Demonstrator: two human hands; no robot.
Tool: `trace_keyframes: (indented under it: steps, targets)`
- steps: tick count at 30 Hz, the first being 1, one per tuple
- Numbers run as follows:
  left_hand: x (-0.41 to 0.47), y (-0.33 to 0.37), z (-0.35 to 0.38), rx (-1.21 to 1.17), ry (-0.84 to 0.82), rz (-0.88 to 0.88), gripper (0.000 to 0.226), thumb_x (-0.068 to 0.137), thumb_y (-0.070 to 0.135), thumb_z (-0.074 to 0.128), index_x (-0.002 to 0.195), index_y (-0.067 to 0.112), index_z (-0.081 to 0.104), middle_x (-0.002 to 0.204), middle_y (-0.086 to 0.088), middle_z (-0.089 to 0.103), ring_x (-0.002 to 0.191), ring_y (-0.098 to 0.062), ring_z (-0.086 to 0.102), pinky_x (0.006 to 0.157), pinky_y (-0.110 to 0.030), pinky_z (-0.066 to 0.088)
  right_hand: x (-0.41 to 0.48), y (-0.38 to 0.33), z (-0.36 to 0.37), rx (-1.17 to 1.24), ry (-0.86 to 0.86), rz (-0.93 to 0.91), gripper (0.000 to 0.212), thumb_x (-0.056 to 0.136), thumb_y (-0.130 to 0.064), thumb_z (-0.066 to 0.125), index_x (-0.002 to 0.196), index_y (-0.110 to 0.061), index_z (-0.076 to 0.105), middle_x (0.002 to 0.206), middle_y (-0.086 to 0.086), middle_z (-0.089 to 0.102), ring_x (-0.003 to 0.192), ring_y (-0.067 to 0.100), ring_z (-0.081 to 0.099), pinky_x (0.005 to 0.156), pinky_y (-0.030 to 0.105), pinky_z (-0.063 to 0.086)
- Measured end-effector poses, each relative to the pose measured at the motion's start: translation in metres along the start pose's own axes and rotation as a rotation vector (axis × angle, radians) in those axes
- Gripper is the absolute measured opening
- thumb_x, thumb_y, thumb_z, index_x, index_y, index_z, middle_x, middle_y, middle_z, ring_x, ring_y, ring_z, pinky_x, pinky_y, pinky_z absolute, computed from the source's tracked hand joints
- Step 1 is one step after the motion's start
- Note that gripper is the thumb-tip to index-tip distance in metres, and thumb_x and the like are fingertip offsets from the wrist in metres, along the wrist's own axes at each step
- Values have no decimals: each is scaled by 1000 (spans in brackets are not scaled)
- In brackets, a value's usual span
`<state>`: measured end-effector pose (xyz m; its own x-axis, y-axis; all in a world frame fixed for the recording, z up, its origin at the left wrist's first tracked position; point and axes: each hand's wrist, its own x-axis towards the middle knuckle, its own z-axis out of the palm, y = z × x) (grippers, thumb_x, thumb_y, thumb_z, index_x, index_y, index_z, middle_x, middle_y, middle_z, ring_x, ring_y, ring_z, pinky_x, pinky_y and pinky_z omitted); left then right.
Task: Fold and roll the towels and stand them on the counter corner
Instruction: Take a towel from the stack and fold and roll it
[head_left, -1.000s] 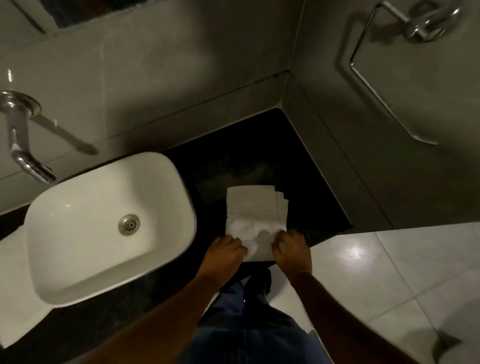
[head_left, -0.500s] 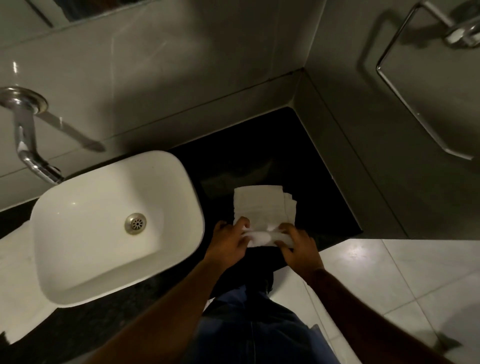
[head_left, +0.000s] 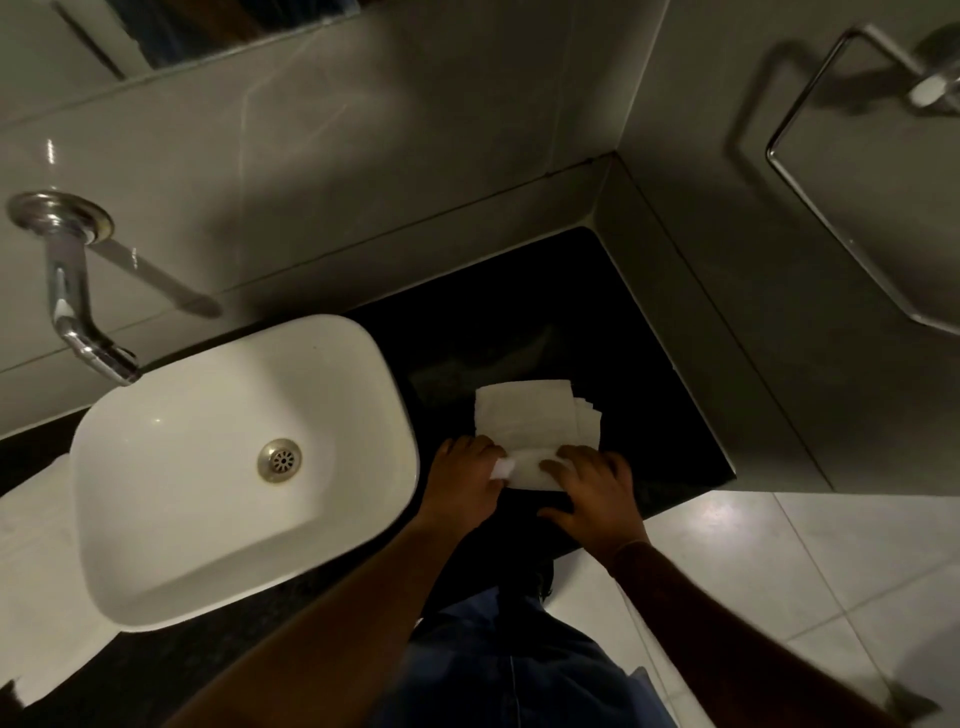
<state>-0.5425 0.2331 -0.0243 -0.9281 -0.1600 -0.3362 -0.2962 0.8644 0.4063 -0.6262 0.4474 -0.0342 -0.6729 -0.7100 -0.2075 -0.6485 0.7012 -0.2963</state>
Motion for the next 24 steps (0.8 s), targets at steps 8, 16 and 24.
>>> trace_keyframes:
  steps: [8, 16, 24]
  targets:
    - [-17, 2, -10, -98, -244, -26, 63, 89, 45, 66, 148, 29, 46, 154, -1, 44, 139, -28, 43, 117, -42, 34, 13, 5, -9, 136, -192, -4, 54, 62, -54, 65, 112, -34, 67, 107, -5, 71, 101, 24, 65, 101, 40, 40]
    - [-3, 7, -1, 22, -5, 204, 33, 93, 18, 61, 125, 23, 64, 126, 1, 68, 124, -22, 59, 124, -33, -5, 17, -7, -12, 142, -262, 297, 53, 78, -61, 44, 122, -39, 62, 129, -7, 59, 124, 21, 49, 102, 42, 23]
    - [43, 26, -31, 171, -168, 50, 47, 102, 49, 45, 144, 30, 51, 150, -1, 55, 142, -22, 43, 128, -48, 5, -5, -2, -1, 161, -5, 198, 65, 79, -48, 73, 137, -34, 48, 132, -2, 59, 124, 24, 54, 108, 45, 30]
